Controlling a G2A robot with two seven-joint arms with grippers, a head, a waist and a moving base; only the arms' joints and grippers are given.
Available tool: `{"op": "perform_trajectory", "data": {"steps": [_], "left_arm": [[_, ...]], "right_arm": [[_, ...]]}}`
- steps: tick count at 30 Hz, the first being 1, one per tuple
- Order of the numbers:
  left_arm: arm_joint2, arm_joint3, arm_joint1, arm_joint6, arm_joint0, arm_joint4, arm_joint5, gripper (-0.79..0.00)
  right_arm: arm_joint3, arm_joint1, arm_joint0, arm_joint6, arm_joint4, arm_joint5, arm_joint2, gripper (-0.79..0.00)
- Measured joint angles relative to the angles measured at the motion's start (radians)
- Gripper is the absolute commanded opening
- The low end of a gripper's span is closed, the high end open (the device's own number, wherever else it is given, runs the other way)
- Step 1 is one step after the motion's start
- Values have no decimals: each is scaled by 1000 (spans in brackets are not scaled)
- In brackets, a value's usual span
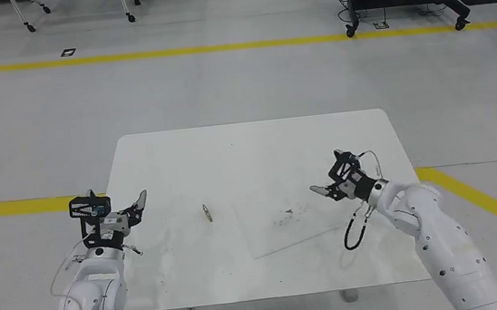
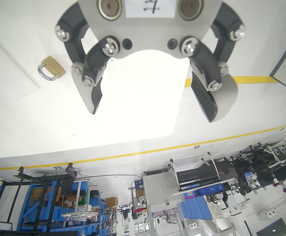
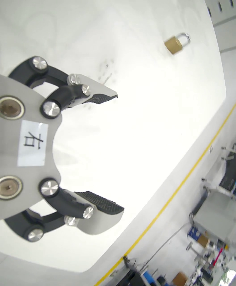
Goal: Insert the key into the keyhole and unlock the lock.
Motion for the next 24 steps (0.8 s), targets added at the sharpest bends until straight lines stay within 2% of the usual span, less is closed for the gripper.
{"op": "perform_trajectory", "data": {"steps": [2,4,12,13,14,15,17,24], "left_arm": [[0,0,0,0,0,0,0,0],[0,0,0,0,0,0,0,0],[0,0,0,0,0,0,0,0],[0,0,0,0,0,0,0,0],[0,0,0,0,0,0,0,0],[0,0,0,0,0,0,0,0],[0,0,0,0,0,0,0,0],[0,0,0,0,0,0,0,0]], "right_arm": [[87,4,66,-15,28,-165,-33,0],[153,8,122,-31,47,-247,-90,0],[320,46,308,-118,57,-257,-419,0],[337,48,326,-118,59,-257,-444,-37],[354,51,346,-121,64,-257,-474,-108],[362,53,359,-128,63,-257,-493,-228],[375,59,384,-149,43,-257,-531,-400],[361,74,427,-187,-97,-255,-602,-539]]}}
